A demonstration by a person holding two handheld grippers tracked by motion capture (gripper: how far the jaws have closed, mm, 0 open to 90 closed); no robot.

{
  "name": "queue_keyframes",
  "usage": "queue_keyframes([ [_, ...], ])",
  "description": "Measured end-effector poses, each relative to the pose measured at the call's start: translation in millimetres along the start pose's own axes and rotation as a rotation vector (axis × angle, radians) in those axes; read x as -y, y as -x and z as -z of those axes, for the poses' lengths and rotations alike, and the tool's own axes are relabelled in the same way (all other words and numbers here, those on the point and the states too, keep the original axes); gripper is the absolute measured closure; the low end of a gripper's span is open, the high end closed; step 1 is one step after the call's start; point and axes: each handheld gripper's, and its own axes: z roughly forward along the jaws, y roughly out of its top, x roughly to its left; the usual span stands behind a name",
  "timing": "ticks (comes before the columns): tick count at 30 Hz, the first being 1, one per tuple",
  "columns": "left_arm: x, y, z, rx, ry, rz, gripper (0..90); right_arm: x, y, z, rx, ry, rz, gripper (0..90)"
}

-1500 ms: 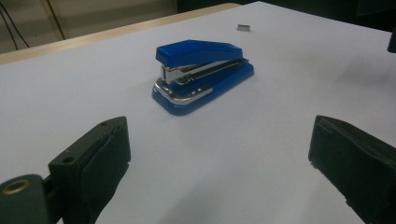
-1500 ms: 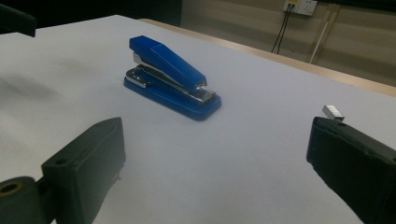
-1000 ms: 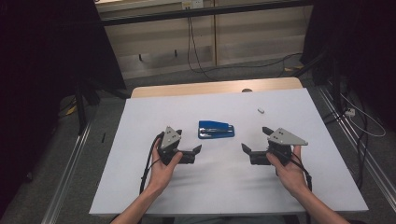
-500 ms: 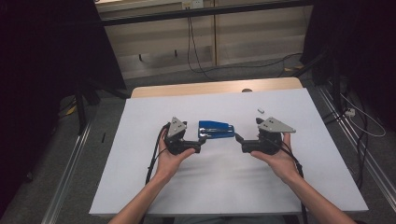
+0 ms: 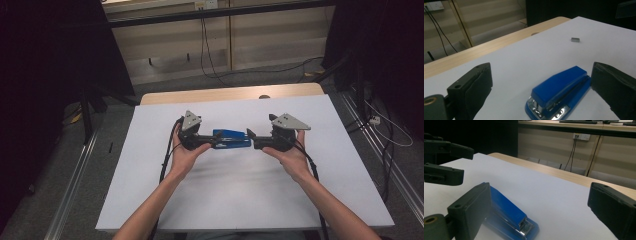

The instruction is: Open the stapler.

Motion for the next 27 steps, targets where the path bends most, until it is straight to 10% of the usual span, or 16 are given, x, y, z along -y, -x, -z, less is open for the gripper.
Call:
queue_keyframes([
  [11,11.2,3.0,-10.8,0.02,-0.051,0.006,3.8,10.8,-1.3,-17.1,-0.012,-0.051,0.009,9.9],
  [27,14.9,1.6,-7.1,0.019,-0.046,0.033,4.3,14.6,-8.9,-20.7,-0.11,-0.064,0.009,51.3],
])
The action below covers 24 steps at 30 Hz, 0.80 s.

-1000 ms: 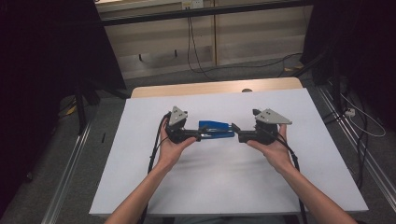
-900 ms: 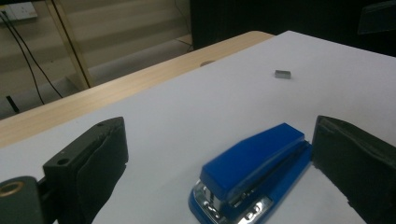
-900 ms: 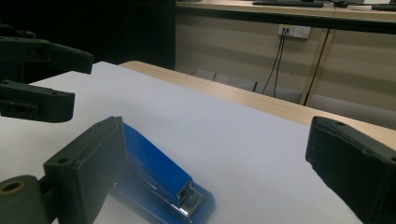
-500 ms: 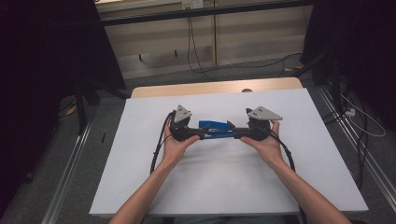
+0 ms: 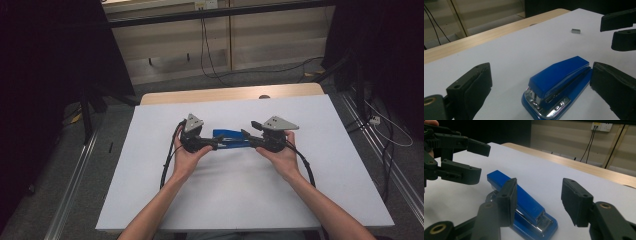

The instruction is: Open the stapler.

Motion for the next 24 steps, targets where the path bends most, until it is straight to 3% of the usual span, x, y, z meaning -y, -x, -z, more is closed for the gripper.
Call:
queue_keyframes([
  [3,0.6,0.1,0.5,0.03,0.007,0.018,4.7,2.3,1.2,-1.1,-0.031,-0.005,-0.026,62.7],
  [7,0.9,1.8,-0.1,0.037,-0.007,0.012,4.8,3.6,1.0,-1.0,-0.068,-0.016,-0.034,80.0],
  [9,1.0,2.2,-0.1,0.033,-0.01,0.006,4.7,3.0,-0.7,-0.5,-0.069,-0.022,0.005,86.1],
  [10,1.5,1.9,0.4,0.023,-0.016,-0.013,4.7,2.8,-1.0,-0.7,-0.088,-0.026,-0.003,87.9],
  [15,3.8,-0.9,2.1,0.017,-0.018,0.006,6.4,3.7,-4.1,-1.5,-0.113,-0.045,-0.006,90.0],
  [17,4.8,-1.7,3.6,0.041,-0.011,0.025,12.8,4.3,-3.2,-2.2,-0.125,-0.046,-0.043,90.0],
  [19,5.4,-1.7,5.1,0.048,-0.004,0.016,23.4,4.5,-3.1,-2.4,-0.129,-0.053,-0.041,90.0],
  [24,6.4,-2.4,5.8,0.078,-0.013,0.028,39.1,6.0,-2.3,-3.5,-0.129,-0.066,-0.04,90.0],
])
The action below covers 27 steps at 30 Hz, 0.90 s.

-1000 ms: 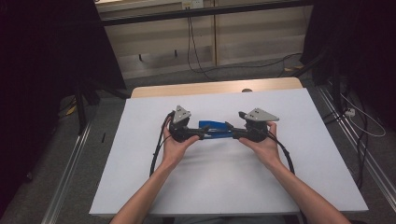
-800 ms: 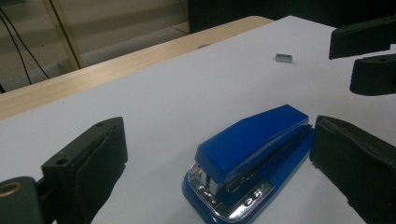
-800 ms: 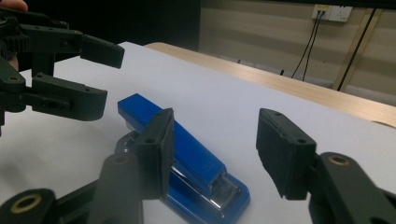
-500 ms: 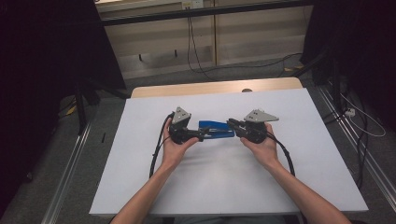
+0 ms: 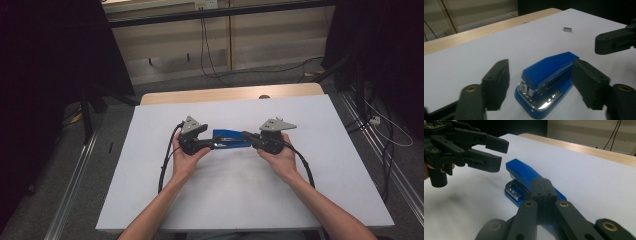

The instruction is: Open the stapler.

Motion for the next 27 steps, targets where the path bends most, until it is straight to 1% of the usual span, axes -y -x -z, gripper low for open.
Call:
queue_keyframes([
  [1,0.7,0.3,-0.5,0.02,-0.014,-0.016,42.1,0.5,-0.2,-0.8,-0.001,-0.004,0.004,90.0],
  [2,0.7,0.3,-0.5,0.02,-0.014,-0.016,45.5,0.5,-0.7,-1.1,-0.002,-0.007,0.009,90.0],
  [3,1.3,1.0,-0.9,0.013,-0.032,-0.042,48.5,0.6,-1.3,-1.6,0.0,-0.007,0.017,90.0],
  [5,2.4,0.5,-2.7,0.02,-0.038,-0.036,55.1,0.0,-3.4,-3.2,-0.002,-0.007,0.022,90.0],
  [6,2.4,0.5,-2.7,0.02,-0.038,-0.036,58.4,-0.6,-4.9,-3.9,-0.005,-0.012,0.034,90.0],
  [7,2.6,0.0,-2.9,0.011,-0.043,-0.041,62.8,-1.1,-6.6,-4.5,-0.009,-0.013,0.032,90.0],
  [9,2.7,-1.0,-2.9,0.01,-0.043,-0.04,68.8,-1.4,-7.8,-5.1,-0.016,-0.014,0.035,90.0],
  [10,2.2,-2.1,-0.8,0.004,-0.047,-0.039,73.5,-1.7,-9.8,-7.7,-0.02,-0.021,0.042,90.0],
  [11,2.1,-3.5,0.8,0.013,-0.043,-0.025,76.5,-1.5,-10.6,-9.6,-0.021,-0.025,0.044,90.0],
  [12,2.1,-5.3,2.0,0.02,-0.035,-0.024,79.8,-1.4,-11.2,-11.7,-0.024,-0.03,0.046,90.0],
  [13,2.1,-5.3,2.0,0.02,-0.035,-0.024,83.9,-1.4,-11.2,-11.7,-0.024,-0.03,0.046,90.0],
  [14,2.2,-7.6,4.8,0.009,-0.037,-0.015,86.7,-1.1,-13.2,-16.3,-0.031,-0.038,0.048,90.0],
  [15,2.2,-7.6,4.8,0.009,-0.037,-0.015,90.0,-1.0,-14.2,-18.4,-0.037,-0.042,0.051,90.0],
  [17,1.9,-8.6,6.7,0.011,-0.036,-0.007,90.0,-1.1,-15.4,-20.6,-0.038,-0.049,0.052,90.0],
  [18,1.4,-9.7,8.0,0.004,-0.045,-0.006,90.0,-1.8,-17.5,-24.7,-0.041,-0.068,0.062,90.0],
  [21,1.7,-10.9,8.2,-0.008,-0.051,-0.007,90.0,-4.1,-19.2,-30.1,-0.044,-0.084,0.069,90.0],
  [22,2.3,-11.6,7.8,-0.011,-0.05,-0.001,90.0,-5.0,-19.7,-31.6,-0.045,-0.087,0.069,90.0],
  [23,3.5,-13.5,7.7,-0.025,-0.062,0.004,90.0,-5.5,-20.3,-33.0,-0.048,-0.09,0.067,90.0],
  [24,3.5,-13.5,7.7,-0.025,-0.062,0.004,90.0,-5.5,-20.3,-33.0,-0.048,-0.09,0.067,90.0],
  [25,5.2,-15.3,6.9,-0.036,-0.076,0.007,90.0,-5.6,-21.9,-36.3,-0.052,-0.109,0.078,90.0],
  [26,5.2,-15.3,6.9,-0.036,-0.076,0.007,90.0,-5.4,-22.7,-37.7,-0.044,-0.12,0.089,90.0],
  [27,6.2,-15.9,6.1,-0.042,-0.083,0.01,90.0,-5.4,-22.7,-37.7,-0.044,-0.12,0.089,90.0],
])
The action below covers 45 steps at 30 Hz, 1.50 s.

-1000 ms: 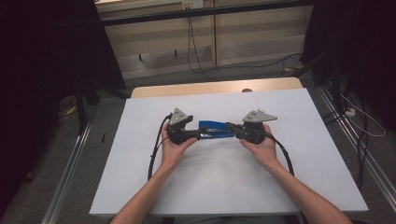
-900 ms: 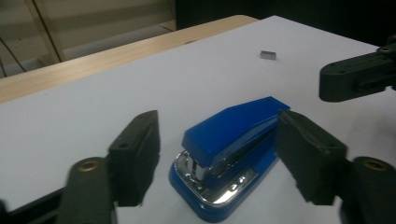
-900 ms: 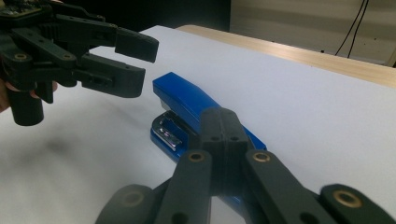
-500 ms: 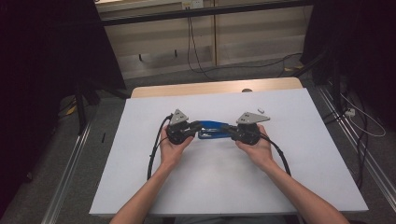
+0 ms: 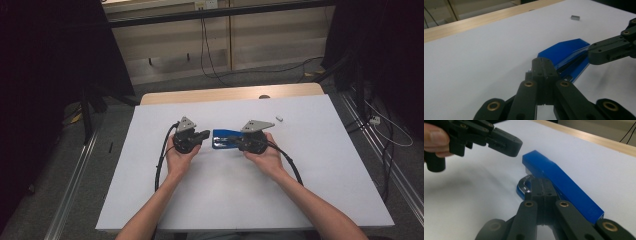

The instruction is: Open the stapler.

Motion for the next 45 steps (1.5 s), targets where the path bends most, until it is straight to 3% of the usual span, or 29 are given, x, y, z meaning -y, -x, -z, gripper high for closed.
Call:
queue_keyframes([
  [9,3.6,2.6,-9.6,-0.007,-0.054,-0.02,90.0,3.5,-1.4,-14.6,0.009,-0.089,0.006,90.0],
  [13,3.5,3.5,-11.0,-0.011,-0.062,-0.029,90.0,3.7,-1.4,-17.2,0.012,-0.099,0.009,90.0],
  [15,4.8,2.3,-13.2,0.0,-0.063,0.008,90.0,3.6,-2.1,-19.6,0.013,-0.119,0.02,90.0],
  [20,6.1,2.5,-16.6,-0.014,-0.078,-0.002,90.0,5.1,-1.3,-23.0,0.024,-0.144,0.024,90.0],
  [37,7.9,6.1,-22.1,-0.018,-0.097,-0.036,90.0,6.1,-0.1,-22.7,0.042,-0.142,0.03,90.0],
  [45,7.6,9.0,-25.3,-0.059,-0.111,-0.098,90.0,6.1,-0.1,-23.0,0.045,-0.141,0.029,90.0],
])
